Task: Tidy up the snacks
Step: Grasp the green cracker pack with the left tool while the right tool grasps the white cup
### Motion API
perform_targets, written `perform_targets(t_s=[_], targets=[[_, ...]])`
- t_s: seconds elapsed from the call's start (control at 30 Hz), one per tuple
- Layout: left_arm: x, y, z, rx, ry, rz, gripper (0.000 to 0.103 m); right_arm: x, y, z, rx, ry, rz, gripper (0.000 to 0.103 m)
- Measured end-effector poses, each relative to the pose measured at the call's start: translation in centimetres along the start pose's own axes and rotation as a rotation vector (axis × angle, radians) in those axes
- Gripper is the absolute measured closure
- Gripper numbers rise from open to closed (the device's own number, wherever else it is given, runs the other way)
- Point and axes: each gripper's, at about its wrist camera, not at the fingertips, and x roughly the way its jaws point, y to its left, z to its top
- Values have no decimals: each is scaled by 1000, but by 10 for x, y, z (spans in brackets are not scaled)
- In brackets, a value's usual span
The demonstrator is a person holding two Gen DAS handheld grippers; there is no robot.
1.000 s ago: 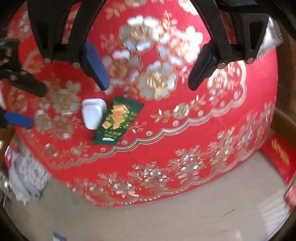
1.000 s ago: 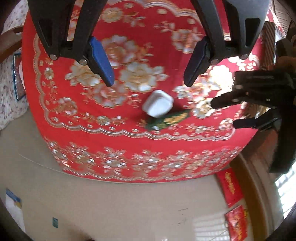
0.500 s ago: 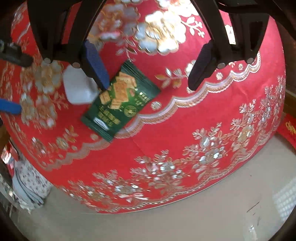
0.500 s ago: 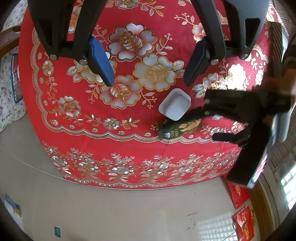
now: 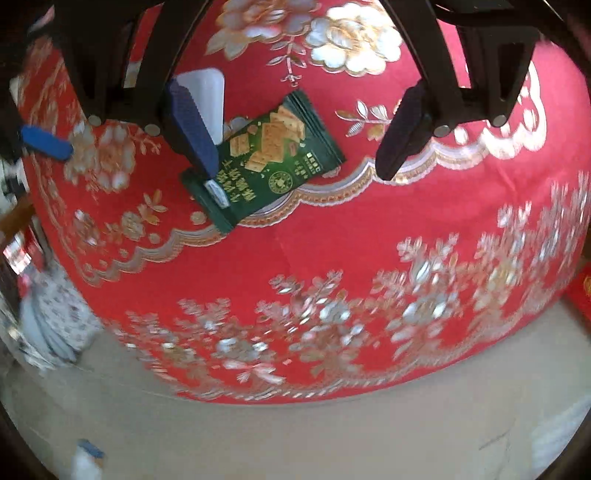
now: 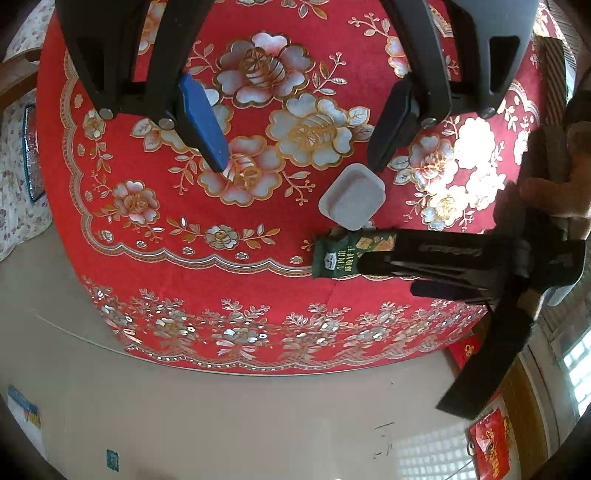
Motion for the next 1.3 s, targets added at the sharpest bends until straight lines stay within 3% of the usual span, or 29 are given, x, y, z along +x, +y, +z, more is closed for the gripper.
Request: perform_targets(t_s=[0.27, 0.43, 0.53, 0.83, 1.03, 1.1, 1.2, 1.3], targets=[[4, -13, 5, -46, 24, -45, 16, 1, -8, 2, 3, 6, 18, 26], [5, -21, 10, 92, 26, 4, 16, -5, -13, 3, 14, -2, 18, 26], [6, -19, 11, 160, 31, -26, 16, -9, -19, 5, 32, -12, 20, 26], [25, -39, 14, 245, 39, 9, 16, -3, -15, 5, 37, 4, 29, 26], [20, -5, 13, 212, 42, 159, 14, -2, -13, 4, 32, 7, 33, 26], [15, 16, 10, 173, 47, 148, 15, -3, -12, 5, 35, 1, 39, 26], [2, 39, 3, 120, 42, 49, 16, 0, -9, 7, 38, 1, 46, 26], [-7, 43, -5, 183, 34, 74, 16, 2, -2, 8, 29, 8, 52, 26]])
